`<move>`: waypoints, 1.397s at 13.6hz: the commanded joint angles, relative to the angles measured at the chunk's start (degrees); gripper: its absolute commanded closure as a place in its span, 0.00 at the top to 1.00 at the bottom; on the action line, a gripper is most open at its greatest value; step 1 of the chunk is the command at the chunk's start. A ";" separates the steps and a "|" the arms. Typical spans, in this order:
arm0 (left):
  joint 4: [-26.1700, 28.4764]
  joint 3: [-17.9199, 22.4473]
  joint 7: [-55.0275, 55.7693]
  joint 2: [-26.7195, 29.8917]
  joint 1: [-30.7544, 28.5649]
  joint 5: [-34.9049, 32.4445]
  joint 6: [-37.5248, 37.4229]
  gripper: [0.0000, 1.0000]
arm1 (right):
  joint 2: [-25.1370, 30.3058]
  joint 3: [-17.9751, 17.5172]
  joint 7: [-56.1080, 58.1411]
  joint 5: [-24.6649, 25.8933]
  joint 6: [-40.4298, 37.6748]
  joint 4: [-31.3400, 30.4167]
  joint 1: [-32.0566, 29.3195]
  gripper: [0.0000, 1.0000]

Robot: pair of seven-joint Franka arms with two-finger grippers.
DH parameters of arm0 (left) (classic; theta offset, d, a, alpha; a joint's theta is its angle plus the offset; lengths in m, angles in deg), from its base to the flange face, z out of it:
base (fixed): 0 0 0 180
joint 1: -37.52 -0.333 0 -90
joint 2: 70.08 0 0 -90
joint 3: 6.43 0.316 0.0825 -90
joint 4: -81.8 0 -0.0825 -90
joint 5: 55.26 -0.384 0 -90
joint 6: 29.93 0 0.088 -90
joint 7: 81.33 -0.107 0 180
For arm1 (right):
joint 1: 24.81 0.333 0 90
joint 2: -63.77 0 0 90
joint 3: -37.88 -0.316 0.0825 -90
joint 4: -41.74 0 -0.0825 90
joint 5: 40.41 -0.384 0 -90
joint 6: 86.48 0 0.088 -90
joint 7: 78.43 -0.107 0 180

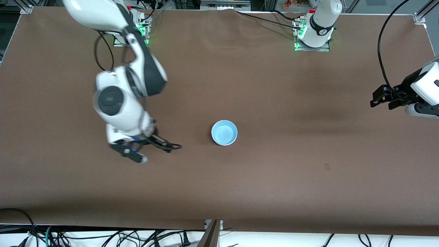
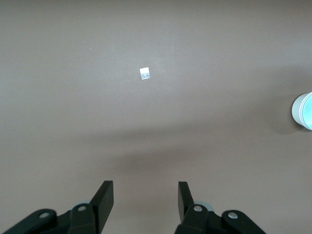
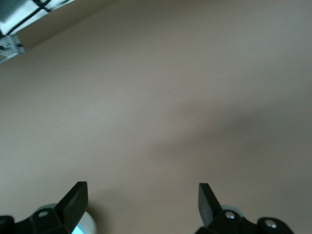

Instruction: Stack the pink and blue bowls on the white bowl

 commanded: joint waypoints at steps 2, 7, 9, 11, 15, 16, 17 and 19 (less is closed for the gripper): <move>1.23 0.03 -0.45 0.80 0.07 1.04 0.71 0.61 | 10.19 2.12 15.35 -0.14 -13.42 -2.26 -5.52 1.00; 1.23 0.03 -0.45 0.80 0.07 1.04 0.71 0.62 | 22.33 10.12 32.68 0.30 -18.64 -9.81 -5.79 1.00; 1.23 0.03 -0.45 0.54 0.07 1.04 0.71 0.62 | 22.52 10.93 35.95 0.83 -20.47 -8.68 -5.79 1.00; 1.23 0.03 -0.45 0.45 0.07 1.13 0.71 0.62 | 22.52 10.84 38.77 3.28 -21.28 -8.07 -5.71 1.00; 1.23 -0.05 -0.45 0.36 0.07 1.13 0.71 0.69 | 22.43 11.01 38.95 3.38 -20.84 -7.62 -5.79 1.00; 1.23 0.03 -0.45 0.45 0.07 1.13 0.71 0.73 | 22.52 11.10 39.04 3.47 -21.01 -7.62 -5.79 1.00; 1.14 -0.05 -0.37 0.45 0.07 1.13 0.62 0.79 | 22.78 11.45 39.13 3.47 -21.28 -7.62 -5.79 1.00; 1.14 0.03 -0.37 0.45 0.16 1.13 0.62 0.92 | 23.39 11.72 39.22 3.55 -21.72 -7.62 -5.79 1.00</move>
